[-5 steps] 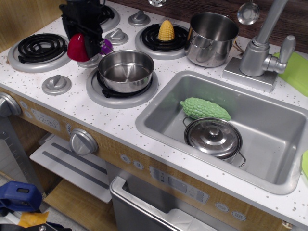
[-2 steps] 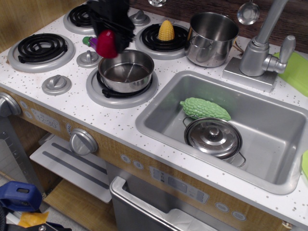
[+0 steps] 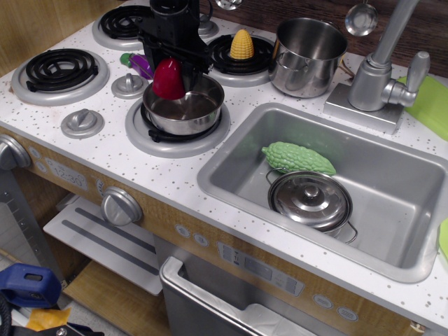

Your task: Put sweet potato in pan which is on stove

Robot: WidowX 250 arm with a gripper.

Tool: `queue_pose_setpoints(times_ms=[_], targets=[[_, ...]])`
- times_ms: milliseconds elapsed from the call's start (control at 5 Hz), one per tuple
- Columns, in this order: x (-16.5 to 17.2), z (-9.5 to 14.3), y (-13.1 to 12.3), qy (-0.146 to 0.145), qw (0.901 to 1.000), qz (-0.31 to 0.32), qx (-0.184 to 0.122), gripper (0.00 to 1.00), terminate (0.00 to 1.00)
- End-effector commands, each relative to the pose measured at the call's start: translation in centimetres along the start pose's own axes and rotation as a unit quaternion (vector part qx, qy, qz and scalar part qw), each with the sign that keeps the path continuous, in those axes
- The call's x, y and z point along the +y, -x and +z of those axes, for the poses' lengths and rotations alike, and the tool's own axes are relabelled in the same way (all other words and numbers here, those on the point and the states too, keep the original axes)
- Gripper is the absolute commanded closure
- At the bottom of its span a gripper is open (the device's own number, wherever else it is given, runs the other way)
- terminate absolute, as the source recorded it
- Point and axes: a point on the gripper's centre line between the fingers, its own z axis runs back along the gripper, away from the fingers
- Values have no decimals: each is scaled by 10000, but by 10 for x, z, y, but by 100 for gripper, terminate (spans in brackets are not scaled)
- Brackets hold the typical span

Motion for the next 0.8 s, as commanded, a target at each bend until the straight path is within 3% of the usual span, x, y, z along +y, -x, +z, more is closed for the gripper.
queue_pose_setpoints(times_ms=[0, 400, 600], targets=[[-2, 25, -10, -108, 9988, -41, -480, 0, 0], [-1, 27, -12, -26, 9987, -95, -503, 0, 0], [-1, 27, -12, -26, 9987, -95, -503, 0, 100]])
